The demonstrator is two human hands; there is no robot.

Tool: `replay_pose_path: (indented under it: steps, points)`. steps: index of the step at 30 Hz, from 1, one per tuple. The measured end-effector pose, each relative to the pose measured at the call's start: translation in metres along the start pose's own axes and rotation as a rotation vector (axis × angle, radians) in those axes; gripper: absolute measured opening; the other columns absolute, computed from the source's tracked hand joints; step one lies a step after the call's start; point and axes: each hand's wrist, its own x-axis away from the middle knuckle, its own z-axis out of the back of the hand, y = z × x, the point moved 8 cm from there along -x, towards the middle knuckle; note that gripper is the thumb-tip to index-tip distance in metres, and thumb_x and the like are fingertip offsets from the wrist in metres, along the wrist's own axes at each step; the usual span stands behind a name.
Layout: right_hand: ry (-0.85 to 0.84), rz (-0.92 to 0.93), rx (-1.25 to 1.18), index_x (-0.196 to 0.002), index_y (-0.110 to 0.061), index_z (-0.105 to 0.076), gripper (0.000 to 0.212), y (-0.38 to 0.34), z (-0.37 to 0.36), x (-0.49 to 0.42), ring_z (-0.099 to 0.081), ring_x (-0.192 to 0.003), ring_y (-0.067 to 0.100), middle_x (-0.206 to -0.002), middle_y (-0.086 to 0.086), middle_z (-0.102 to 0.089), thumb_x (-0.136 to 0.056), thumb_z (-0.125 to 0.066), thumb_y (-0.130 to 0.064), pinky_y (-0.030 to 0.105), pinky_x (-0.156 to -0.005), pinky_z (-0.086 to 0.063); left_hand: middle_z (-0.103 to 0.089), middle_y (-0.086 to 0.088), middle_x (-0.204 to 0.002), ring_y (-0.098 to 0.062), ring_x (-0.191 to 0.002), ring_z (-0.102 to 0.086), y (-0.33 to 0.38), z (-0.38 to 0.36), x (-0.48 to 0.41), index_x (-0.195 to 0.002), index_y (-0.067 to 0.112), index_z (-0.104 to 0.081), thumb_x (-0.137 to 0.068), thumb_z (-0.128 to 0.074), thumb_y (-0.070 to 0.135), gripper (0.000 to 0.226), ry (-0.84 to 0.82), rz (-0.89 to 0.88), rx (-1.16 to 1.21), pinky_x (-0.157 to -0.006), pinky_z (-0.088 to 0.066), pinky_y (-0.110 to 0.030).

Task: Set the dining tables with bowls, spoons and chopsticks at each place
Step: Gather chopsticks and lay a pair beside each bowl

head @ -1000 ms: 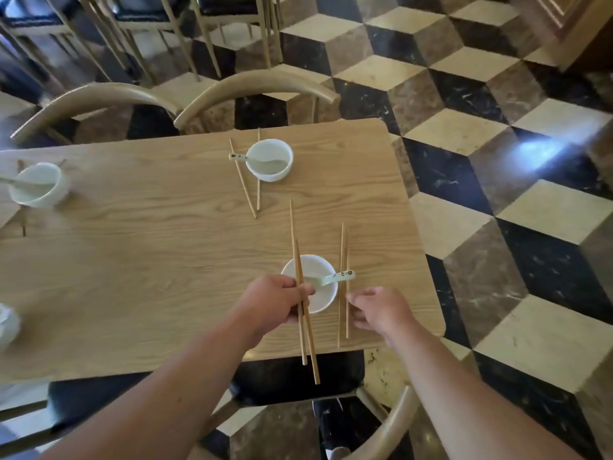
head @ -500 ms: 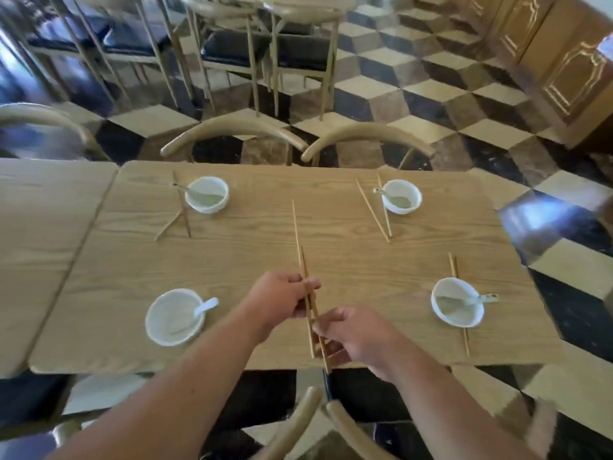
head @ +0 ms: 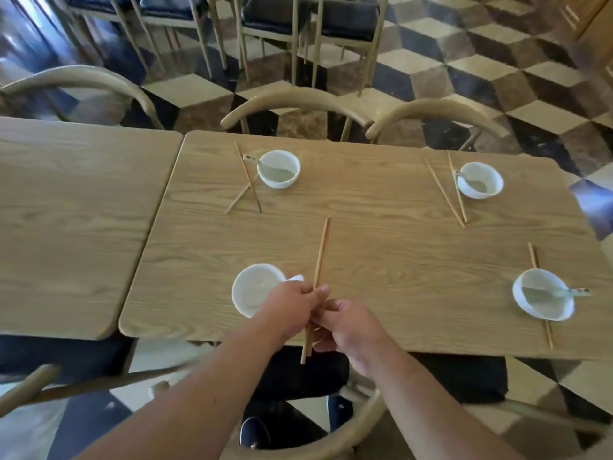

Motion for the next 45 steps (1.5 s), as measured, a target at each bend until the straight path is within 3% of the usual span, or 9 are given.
replay_pose_path:
  steps: [3, 5, 9, 12, 16, 19, 28, 39, 45]
  points:
    - [0.019, -0.054, 0.069, -0.090, -0.009, -0.080, 0.018, 0.029, 0.008, -0.031, -0.074, -0.066, 0.016, -0.077, 0.006, -0.080, -0.103, -0.068, -0.014, 0.027, -0.058, -0.059, -0.077, 0.007, -0.070, -0.014, -0.069, -0.070, -0.032, -0.013, -0.006, -0.081, 0.035, -0.079, -0.102, -0.061, 0.055, 0.034, 0.055, 0.014, -0.115, -0.068, -0.058, -0.037]
    - [0.019, -0.093, 0.144, -0.088, -0.007, -0.077, 0.019, 0.040, 0.009, -0.052, -0.076, -0.064, 0.016, -0.078, 0.009, -0.081, -0.103, -0.066, -0.009, 0.030, -0.059, -0.060, -0.074, 0.024, -0.069, -0.003, -0.065, -0.068, -0.059, -0.015, -0.004, -0.074, 0.053, -0.074, -0.102, -0.055, 0.060, 0.034, 0.126, 0.047, -0.186, -0.058, -0.049, -0.029]
    - [0.069, -0.072, 0.293, -0.089, -0.012, -0.077, 0.016, 0.038, 0.007, -0.092, -0.077, -0.068, 0.020, -0.085, 0.009, -0.082, -0.099, -0.076, -0.024, 0.042, -0.072, -0.066, -0.066, 0.025, -0.071, 0.004, -0.075, -0.060, -0.113, -0.008, 0.000, -0.103, 0.044, -0.076, -0.100, -0.055, 0.056, 0.024, 0.295, 0.149, -0.235, -0.061, -0.041, -0.021]
    - [0.222, 0.038, 0.582, -0.088, -0.022, -0.075, 0.020, 0.027, 0.022, -0.098, -0.076, -0.074, 0.022, -0.078, -0.001, -0.079, -0.095, -0.076, -0.041, 0.040, -0.076, -0.063, -0.069, 0.027, -0.083, -0.004, -0.089, -0.067, -0.134, 0.001, -0.007, -0.099, 0.044, -0.074, -0.097, -0.065, 0.047, 0.010, 0.356, 0.198, -0.123, -0.067, -0.044, -0.021]
    - [0.267, 0.108, 0.774, -0.086, -0.026, -0.070, 0.020, 0.027, 0.024, -0.096, -0.071, -0.072, 0.014, -0.074, -0.008, -0.073, -0.094, -0.075, -0.043, 0.038, -0.073, -0.061, -0.068, 0.041, -0.072, 0.021, -0.078, -0.062, -0.137, 0.004, -0.020, -0.092, 0.045, -0.078, -0.094, -0.071, 0.043, 0.007, 0.351, 0.193, -0.094, -0.065, -0.037, -0.008]
    - [0.252, 0.133, 0.780, -0.081, -0.028, -0.064, 0.023, 0.025, 0.010, -0.101, -0.070, -0.071, 0.015, -0.074, -0.008, -0.071, -0.092, -0.077, -0.043, 0.038, -0.069, -0.060, -0.062, 0.052, -0.075, 0.029, -0.079, -0.056, -0.136, 0.003, -0.023, -0.078, 0.053, -0.070, -0.093, -0.073, 0.042, 0.019, 0.344, 0.194, -0.097, -0.062, -0.039, -0.012]
    - [0.208, 0.084, 0.792, -0.087, -0.023, -0.067, 0.015, 0.034, -0.015, -0.110, -0.074, -0.074, 0.022, -0.075, -0.002, -0.074, -0.093, -0.077, -0.033, 0.031, -0.065, -0.055, -0.065, 0.048, -0.070, 0.028, -0.078, -0.057, -0.131, 0.004, -0.022, -0.059, 0.074, -0.063, -0.092, -0.074, 0.042, 0.047, 0.333, 0.202, -0.064, -0.060, -0.041, -0.016]
    - [0.155, 0.022, 0.647, -0.080, -0.023, -0.068, 0.009, 0.052, -0.016, -0.111, -0.077, -0.076, 0.031, -0.075, 0.004, -0.079, -0.089, -0.070, -0.022, 0.052, -0.075, -0.066, -0.063, 0.050, -0.071, 0.016, -0.070, -0.062, -0.133, 0.003, -0.021, -0.069, 0.055, -0.069, -0.094, -0.072, 0.042, 0.028, 0.356, 0.192, -0.070, -0.059, -0.040, -0.016]
    - [0.157, -0.007, 0.594, -0.079, -0.020, -0.070, 0.012, 0.056, -0.015, -0.114, -0.078, -0.078, 0.035, -0.077, 0.009, -0.080, -0.091, -0.069, -0.017, 0.056, -0.077, -0.066, -0.062, 0.051, -0.068, 0.031, -0.077, -0.054, -0.133, 0.003, -0.022, -0.067, 0.057, -0.067, -0.094, -0.072, 0.042, 0.031, 0.333, 0.201, -0.062, -0.059, -0.040, -0.017]
